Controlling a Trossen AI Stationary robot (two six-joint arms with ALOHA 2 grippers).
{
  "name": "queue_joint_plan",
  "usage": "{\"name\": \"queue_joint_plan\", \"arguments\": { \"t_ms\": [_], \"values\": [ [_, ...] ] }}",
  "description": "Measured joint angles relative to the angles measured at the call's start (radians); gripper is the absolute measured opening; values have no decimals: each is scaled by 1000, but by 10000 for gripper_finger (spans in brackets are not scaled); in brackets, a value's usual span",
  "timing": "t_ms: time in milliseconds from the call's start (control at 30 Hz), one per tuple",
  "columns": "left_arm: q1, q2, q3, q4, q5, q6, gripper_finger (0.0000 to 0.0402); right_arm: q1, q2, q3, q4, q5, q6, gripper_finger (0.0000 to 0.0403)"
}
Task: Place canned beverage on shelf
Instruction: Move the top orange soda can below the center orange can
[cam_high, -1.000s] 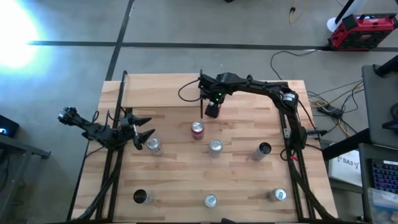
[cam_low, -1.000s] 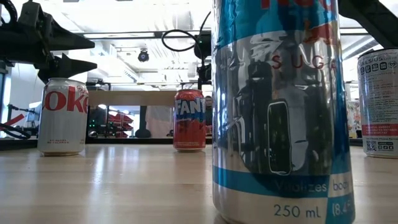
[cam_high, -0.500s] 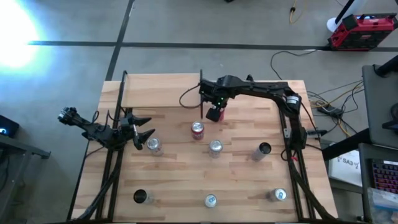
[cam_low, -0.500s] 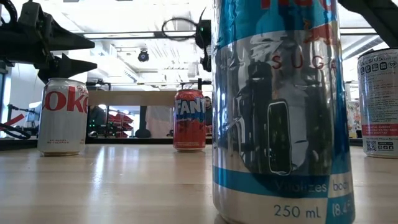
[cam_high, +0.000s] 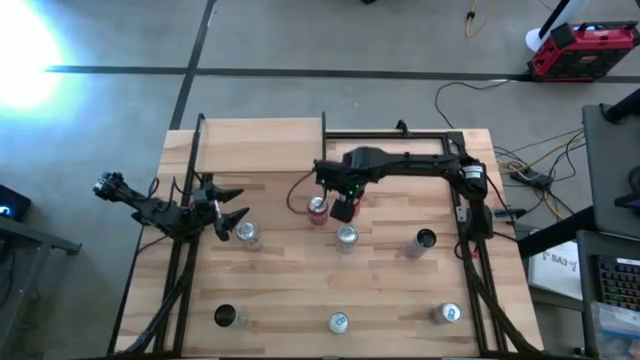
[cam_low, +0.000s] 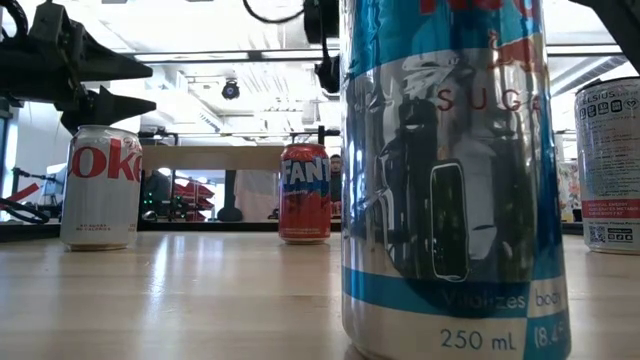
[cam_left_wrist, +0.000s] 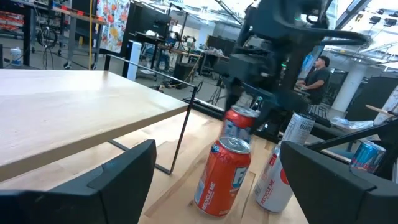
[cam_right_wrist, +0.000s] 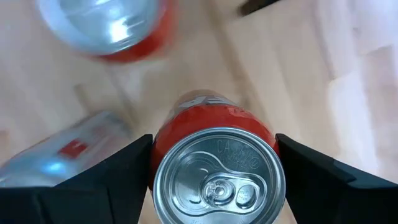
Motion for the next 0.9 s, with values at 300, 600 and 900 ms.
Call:
{"name": "queue_joint_plan", "arguments": {
  "t_ms": [300,600,900],
  "values": [
    [0,0,0,0,0,0,327,115,0,0,49,34,-3,289],
    [0,0,0,0,0,0,327,205,2,0,150,52,-49,286],
    [0,0,0,0,0,0,327,246,10,0,251,21,-202,286]
  ]
}}
